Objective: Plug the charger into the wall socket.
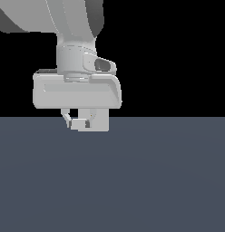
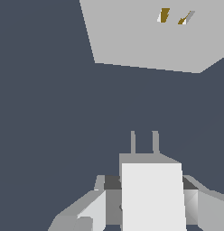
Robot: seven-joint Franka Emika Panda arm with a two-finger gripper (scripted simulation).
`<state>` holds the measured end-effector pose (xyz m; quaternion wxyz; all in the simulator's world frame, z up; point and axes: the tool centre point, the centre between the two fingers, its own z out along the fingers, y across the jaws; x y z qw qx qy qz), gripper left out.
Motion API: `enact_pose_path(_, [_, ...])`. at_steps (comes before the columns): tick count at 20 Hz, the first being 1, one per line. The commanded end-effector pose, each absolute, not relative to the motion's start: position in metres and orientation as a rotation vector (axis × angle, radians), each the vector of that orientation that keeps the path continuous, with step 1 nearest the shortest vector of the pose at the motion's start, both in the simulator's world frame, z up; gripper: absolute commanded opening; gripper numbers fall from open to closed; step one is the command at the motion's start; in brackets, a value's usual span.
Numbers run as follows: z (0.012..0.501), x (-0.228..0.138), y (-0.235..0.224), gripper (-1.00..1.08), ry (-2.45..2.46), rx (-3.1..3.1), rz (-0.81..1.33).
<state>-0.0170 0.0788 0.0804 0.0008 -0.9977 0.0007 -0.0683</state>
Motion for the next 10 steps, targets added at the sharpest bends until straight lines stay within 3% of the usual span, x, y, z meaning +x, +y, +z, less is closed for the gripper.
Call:
enact_pose_path(1, [0.088, -0.007, 0.077, -1.00, 0.071, -3.136, -0.213])
enact_pose_path(10, [0.101, 0.011, 0.074, -1.00, 0.184, -3.137, -0.212])
